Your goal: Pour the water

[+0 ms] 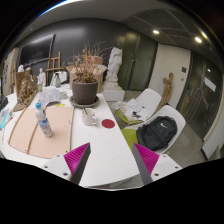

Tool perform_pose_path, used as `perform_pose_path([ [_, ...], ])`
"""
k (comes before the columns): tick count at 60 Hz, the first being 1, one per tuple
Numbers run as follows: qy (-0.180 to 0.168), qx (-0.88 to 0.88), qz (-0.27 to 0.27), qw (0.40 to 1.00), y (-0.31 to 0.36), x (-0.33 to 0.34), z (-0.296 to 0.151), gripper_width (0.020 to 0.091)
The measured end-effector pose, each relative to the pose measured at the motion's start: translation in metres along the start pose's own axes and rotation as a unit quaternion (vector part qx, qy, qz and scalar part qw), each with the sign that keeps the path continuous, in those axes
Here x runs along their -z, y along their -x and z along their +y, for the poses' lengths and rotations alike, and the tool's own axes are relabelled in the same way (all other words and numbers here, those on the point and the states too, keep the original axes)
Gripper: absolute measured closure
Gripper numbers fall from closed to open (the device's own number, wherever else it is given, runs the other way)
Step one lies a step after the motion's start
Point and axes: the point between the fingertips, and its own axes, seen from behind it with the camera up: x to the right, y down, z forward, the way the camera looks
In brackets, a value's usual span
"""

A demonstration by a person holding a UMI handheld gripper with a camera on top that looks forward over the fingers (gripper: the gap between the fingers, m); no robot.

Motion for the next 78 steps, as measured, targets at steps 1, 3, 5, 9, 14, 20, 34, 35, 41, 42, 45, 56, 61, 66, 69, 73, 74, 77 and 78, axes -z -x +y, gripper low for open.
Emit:
perform_pose_path([
  [1,0.001,-0.001,-0.002,1.000,0.002,0.000,0.001,0.0248],
  [3,0.002,-0.003,-0.007,1.000,0.010,-0.001,0.001,0.0248],
  [5,0.003,-0.003,-0.011,1.000,0.020,-0.002,0.002,0.0248],
  [9,0.005,0.000,-0.018,1.000,0.039,0.000,0.002,0.0249],
  [14,0.003,0.002,-0.028,1.000,0.088,-0.007,0.004,0.0248],
  [20,-0.002,-0.002,-0.052,0.999,0.146,-0.011,0.009,0.0246],
  [34,-0.024,-0.021,-0.105,0.994,0.272,-0.055,0.008,0.0245],
  [35,-0.027,-0.022,-0.107,0.994,0.280,-0.060,0.007,0.0242],
  [41,-0.050,-0.024,-0.115,0.992,0.320,-0.094,-0.001,0.0242],
  [42,-0.053,-0.024,-0.116,0.992,0.326,-0.100,-0.003,0.0244],
  [45,-0.060,-0.025,-0.116,0.991,0.341,-0.119,-0.006,0.0246],
  [56,-0.087,-0.023,-0.109,0.990,0.370,-0.176,-0.023,0.0276],
  [61,-0.094,-0.019,-0.110,0.989,0.377,-0.192,-0.025,0.0386],
  [66,-0.096,-0.013,-0.106,0.990,0.380,-0.203,-0.025,0.0503],
  [69,-0.103,-0.016,-0.112,0.988,0.383,-0.204,-0.027,0.0574],
  [73,-0.108,-0.019,-0.110,0.988,0.384,-0.205,-0.028,0.0605],
  [74,-0.110,-0.018,-0.110,0.988,0.384,-0.205,-0.029,0.0616],
  [77,-0.113,-0.019,-0.109,0.987,0.384,-0.206,-0.030,0.0666],
  [78,-0.113,-0.020,-0.108,0.987,0.384,-0.206,-0.030,0.0685],
])
